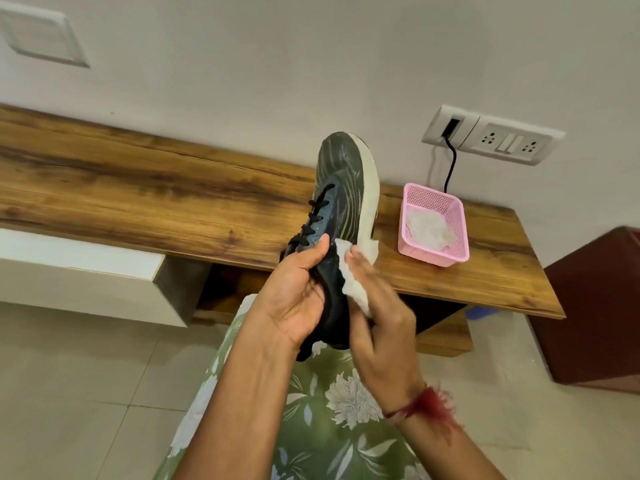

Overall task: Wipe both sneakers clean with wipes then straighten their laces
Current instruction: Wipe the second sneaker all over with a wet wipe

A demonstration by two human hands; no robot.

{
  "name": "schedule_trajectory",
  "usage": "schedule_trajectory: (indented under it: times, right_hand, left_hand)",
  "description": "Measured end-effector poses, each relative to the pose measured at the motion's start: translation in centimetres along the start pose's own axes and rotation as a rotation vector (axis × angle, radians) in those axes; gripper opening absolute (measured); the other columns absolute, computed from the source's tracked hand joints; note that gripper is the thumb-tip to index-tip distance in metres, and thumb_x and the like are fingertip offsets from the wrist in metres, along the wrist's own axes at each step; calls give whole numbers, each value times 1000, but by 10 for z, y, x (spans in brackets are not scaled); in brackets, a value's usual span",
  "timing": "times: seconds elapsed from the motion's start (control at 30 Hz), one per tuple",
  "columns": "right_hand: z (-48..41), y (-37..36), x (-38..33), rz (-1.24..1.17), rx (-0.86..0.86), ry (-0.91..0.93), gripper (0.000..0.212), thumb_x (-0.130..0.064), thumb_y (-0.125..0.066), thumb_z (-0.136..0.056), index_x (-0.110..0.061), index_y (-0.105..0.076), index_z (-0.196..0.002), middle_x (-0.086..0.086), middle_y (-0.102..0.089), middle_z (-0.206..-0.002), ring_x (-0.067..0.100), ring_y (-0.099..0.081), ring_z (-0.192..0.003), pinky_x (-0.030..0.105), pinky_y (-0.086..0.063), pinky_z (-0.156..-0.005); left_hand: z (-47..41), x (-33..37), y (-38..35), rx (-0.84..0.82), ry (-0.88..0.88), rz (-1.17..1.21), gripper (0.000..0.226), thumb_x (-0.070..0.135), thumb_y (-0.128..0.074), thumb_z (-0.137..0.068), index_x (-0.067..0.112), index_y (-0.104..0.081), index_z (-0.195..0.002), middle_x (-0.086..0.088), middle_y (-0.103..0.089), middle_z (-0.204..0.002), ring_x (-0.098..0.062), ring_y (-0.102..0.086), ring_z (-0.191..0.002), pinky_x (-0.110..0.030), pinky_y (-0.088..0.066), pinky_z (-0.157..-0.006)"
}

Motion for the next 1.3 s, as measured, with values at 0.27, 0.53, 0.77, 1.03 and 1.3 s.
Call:
schedule_trajectory:
  times: [0.27, 0.53, 0.77, 1.03, 1.3]
  right_hand:
    - [0, 10, -7, -613, 105, -441, 14, -23, -57, -89, -21, -69, -97, -8, -72, -89, 7, -65, -81, 25, -53, -69]
    - [-67, 18, -6, 102, -73, 174, 44, -1, -46, -87, -3, -50, -131, 7, -51, -135, 15, -39, -132, 33, -31, -110]
    - [-15, -9, -6, 236, -509, 445, 51, -5, -39, -79, 1, -53, -127, 14, -48, -138, 22, -33, -136, 38, -21, -115]
    - [-63, 24, 10, 319, -486, 432, 51, -5, -40, -82, 1, -48, -132, 14, -45, -140, 24, -35, -135, 43, -28, -112]
    - [-31, 12, -2, 284, -578, 589, 45, 0, -44, -83, -1, -54, -127, 12, -49, -137, 24, -36, -135, 44, -30, -111]
  left_hand:
    - [-7, 10, 13, 23, -98, 47, 34, 10, -54, -86, -2, -60, -117, -16, -71, -100, -21, -71, -81, -34, -59, -76]
    - [-3, 5, 4, -133, 45, 81, 45, 21, -55, -83, 4, -61, -124, -16, -62, -124, -23, -62, -110, -37, -45, -102]
    - [-5, -5, 12, -118, 252, 76, 52, 35, -79, -67, -3, -57, -95, -10, -64, -66, -19, -69, -61, -34, -61, -66]
    - [-3, 0, 3, -203, 119, 57, 63, 51, -44, -93, 0, -58, -127, -20, -61, -126, -28, -60, -116, -40, -39, -107]
    - [-7, -2, 14, -140, 144, -30, 60, 58, -49, -88, 3, -69, -99, -13, -70, -90, -24, -67, -84, -36, -50, -85]
Point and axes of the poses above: each hand's wrist, its own z-axis away from the middle knuckle, its own y-axis out of the back of the hand, x = y × z, the point moved 4 cm from there along -z, towards the middle knuckle
